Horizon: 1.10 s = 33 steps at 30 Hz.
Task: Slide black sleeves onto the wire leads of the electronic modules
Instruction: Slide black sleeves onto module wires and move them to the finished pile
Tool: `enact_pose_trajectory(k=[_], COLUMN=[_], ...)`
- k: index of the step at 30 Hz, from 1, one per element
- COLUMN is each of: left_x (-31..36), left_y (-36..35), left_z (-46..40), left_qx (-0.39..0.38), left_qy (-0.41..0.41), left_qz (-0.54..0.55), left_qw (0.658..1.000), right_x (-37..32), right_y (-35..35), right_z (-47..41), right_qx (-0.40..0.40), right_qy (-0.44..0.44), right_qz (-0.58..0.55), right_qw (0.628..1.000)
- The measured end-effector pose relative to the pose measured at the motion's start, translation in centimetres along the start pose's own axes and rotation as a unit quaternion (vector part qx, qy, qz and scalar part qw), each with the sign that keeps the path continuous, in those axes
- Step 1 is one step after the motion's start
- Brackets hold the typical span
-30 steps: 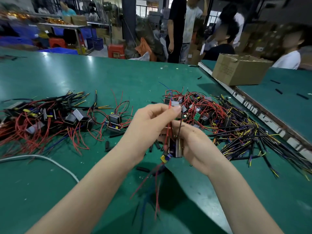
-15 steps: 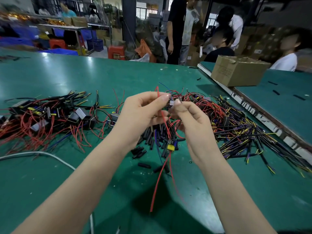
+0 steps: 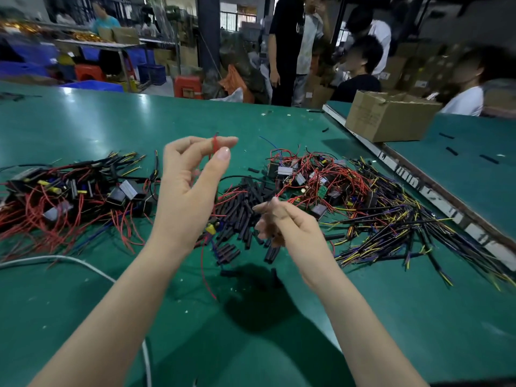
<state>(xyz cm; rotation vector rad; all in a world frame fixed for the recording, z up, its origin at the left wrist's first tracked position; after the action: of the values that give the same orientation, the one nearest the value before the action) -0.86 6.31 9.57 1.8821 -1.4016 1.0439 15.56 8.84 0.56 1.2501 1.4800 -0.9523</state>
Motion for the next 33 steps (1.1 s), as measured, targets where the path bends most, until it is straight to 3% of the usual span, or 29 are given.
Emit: enact_pose_trajectory(k=[2,3,5,7,10,12,14,20,22,24,26,28,33], left_x=[-0.7,-1.0,-1.3,-1.8,-3.4,-4.4,-5.8,-9.2,-9.9,-10.4,-10.8,-11.2,-13.4], left_y=[-0.7,-0.9,-1.0,-1.1,-1.4,-1.6,-2.0,-3.4,-3.2,-3.0,-3.0,-3.3,-5.7], left_z=[0.0,0.1,0.2,0.2,0.2,0.3,0.5,2.2,2.3,2.1,1.9,1.9,3.9], left_qx=[-0.045,-0.058,-0.069,-0.075,-0.073,-0.06,-0.041,-0.02,-0.012,-0.006,0.005,0.012,-0.042], left_qy=[0.032,0.041,0.044,0.057,0.102,0.127,0.175,0.307,0.321,0.329,0.335,0.35,0.466], left_qz=[0.051,0.062,0.06,0.088,0.13,0.157,0.202,0.306,0.317,0.325,0.335,0.34,0.333], left_qw=[0.997,0.996,0.995,0.992,0.983,0.978,0.963,0.901,0.892,0.887,0.881,0.873,0.819], right_x=[1.6,2.2,3.0,3.5,4.5,5.2,5.7,5.5,4.4,3.3,3.6,4.1,4.1], right_y=[1.2,2.4,4.8,6.4,4.7,1.9,-0.4,-1.1,-1.8,-3.9,-6.6,-7.8,-3.5], right_z=[-0.4,-0.7,-1.0,-0.9,0.4,2.2,3.0,-0.6,-0.8,0.0,1.4,1.9,-2.2], right_qx=[0.019,0.037,0.04,0.006,-0.157,-0.289,-0.35,-0.189,-0.161,-0.188,-0.241,-0.243,-0.113], right_qy=[-0.037,-0.046,-0.058,-0.077,-0.121,-0.15,-0.141,-0.049,0.006,0.069,0.125,0.166,0.125], right_qz=[0.039,0.111,0.31,0.411,0.344,0.315,0.329,0.529,0.517,0.48,0.509,0.559,0.624], right_qw=[0.998,0.992,0.948,0.908,0.918,0.891,0.865,0.826,0.841,0.854,0.817,0.775,0.763])
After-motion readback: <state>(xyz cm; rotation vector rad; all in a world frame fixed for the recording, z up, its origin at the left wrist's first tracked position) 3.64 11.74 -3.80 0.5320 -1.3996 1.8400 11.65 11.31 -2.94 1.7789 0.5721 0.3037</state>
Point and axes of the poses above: each hand's wrist, its own z-axis away from the middle knuckle, its own y-axis out of the back of the hand, x = y × z, the point moved 10 cm from there along -z, towards the middle knuckle, and after that the axes turned 4 degrees about y, right-handed, at the moved point
